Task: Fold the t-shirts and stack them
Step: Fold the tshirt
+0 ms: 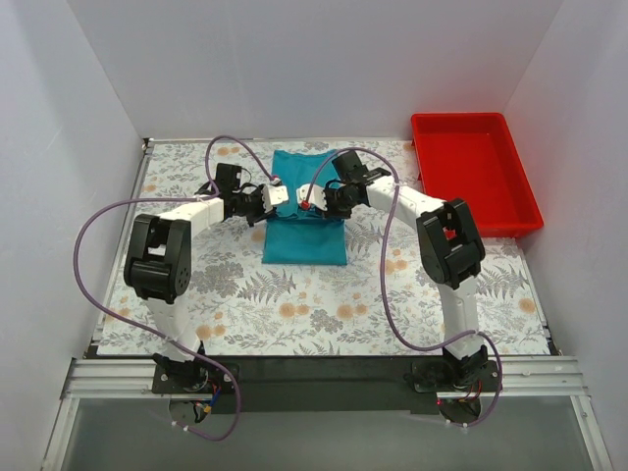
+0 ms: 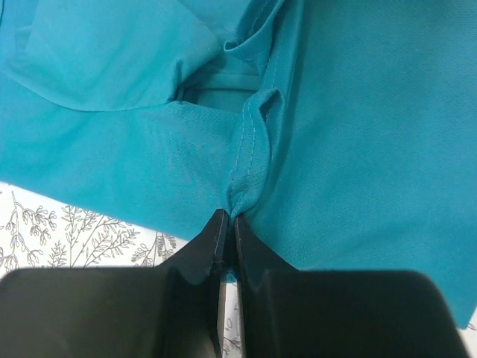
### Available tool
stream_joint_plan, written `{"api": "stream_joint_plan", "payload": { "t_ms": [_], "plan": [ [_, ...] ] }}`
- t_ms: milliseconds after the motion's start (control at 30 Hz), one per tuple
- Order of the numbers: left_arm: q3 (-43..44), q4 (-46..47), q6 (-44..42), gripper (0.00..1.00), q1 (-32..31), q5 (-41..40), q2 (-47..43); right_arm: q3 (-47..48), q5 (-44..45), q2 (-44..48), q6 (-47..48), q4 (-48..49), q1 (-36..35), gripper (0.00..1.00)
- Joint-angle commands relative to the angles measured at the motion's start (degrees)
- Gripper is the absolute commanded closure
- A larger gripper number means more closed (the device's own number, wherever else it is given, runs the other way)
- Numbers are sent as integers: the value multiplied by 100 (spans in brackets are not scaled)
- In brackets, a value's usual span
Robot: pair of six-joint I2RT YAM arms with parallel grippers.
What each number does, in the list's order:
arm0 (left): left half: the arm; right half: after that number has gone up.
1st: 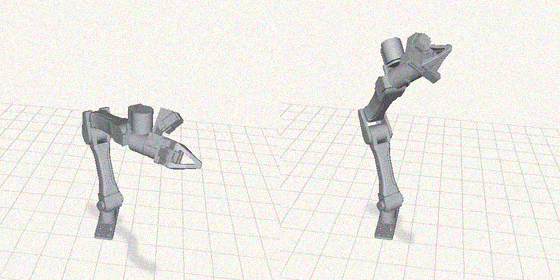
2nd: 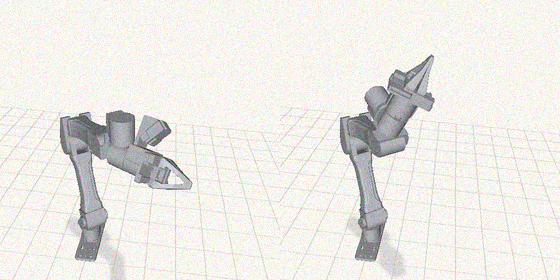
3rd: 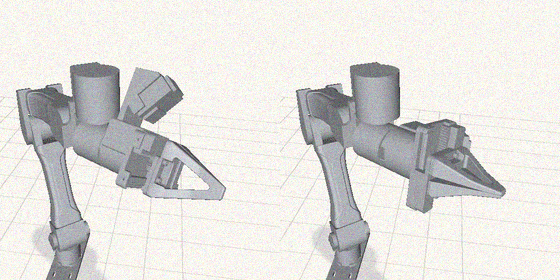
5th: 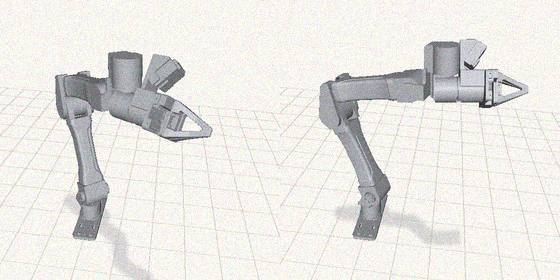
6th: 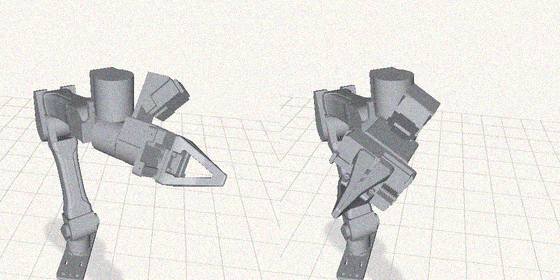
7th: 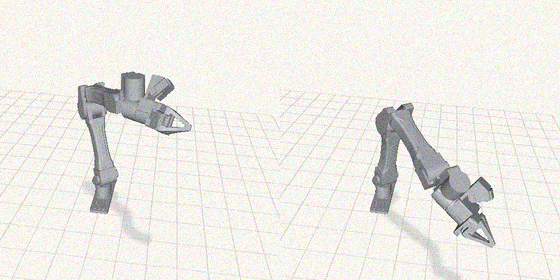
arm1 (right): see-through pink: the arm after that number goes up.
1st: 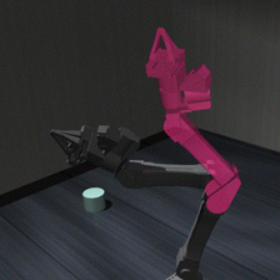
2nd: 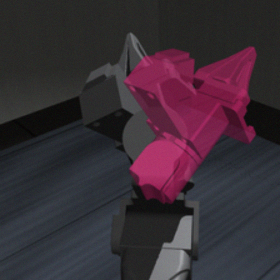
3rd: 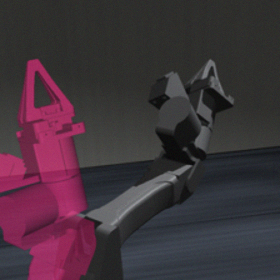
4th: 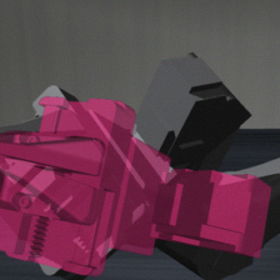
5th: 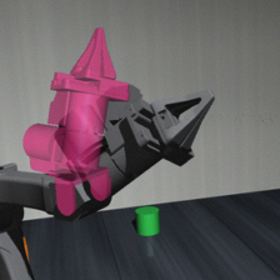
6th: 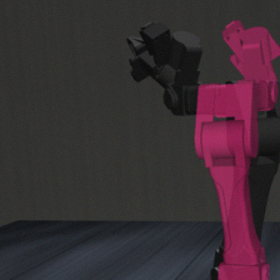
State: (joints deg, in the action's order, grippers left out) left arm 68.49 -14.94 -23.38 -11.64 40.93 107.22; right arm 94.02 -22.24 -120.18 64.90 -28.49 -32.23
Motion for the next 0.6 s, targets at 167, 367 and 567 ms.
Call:
{"api": "stream_joint_plan", "payload": {
  "t_ms": [167,367,567],
  "plan": [
    [437,378,-97,100,144,-41,246,538,-70,-278,294,71,68,99],
    [586,527,34,100,153,-137,422,583,79,-374,321,352,85,97],
    [824,913,1007,67,337,-384,485,846,325,-375,-240,485,138,59]
  ]
}}
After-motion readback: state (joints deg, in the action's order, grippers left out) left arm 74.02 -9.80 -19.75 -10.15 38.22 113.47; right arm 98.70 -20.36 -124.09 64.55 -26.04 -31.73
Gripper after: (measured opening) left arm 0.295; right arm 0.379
